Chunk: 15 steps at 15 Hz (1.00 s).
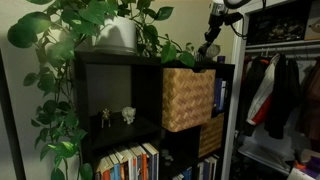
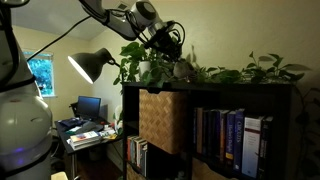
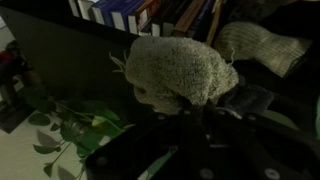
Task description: Slide out the storage container from the middle,remove three pairs of socks and close it
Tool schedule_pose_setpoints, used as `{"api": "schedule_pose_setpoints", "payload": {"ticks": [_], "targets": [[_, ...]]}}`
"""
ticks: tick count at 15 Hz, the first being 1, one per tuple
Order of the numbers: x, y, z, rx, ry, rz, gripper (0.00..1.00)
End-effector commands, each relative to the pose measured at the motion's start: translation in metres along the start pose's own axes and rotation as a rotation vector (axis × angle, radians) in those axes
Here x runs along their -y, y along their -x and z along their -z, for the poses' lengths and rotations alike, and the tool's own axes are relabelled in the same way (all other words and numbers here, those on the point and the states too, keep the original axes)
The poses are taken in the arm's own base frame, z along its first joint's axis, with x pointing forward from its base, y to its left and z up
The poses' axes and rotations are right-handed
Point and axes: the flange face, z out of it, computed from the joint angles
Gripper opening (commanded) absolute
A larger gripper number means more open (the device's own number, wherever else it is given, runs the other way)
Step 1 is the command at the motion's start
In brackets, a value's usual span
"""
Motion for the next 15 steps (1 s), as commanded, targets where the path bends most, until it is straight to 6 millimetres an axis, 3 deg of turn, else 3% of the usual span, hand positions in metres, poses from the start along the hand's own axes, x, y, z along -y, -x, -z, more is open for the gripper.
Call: {"api": "schedule_pose_setpoints", "payload": {"ticks": [1, 6, 10, 15], "targets": [[-0.019, 0.000, 0.000, 0.002, 0.090, -0.088, 0.09], [-0.020, -0.002, -0.018, 0.014, 0.081, -0.119, 0.09], [-0.008, -0.009, -0.035, 0.014, 0.037, -0.123, 0.09], [0.013, -0.027, -0.048, -0.111, 0.002, -0.066, 0.09]]}}
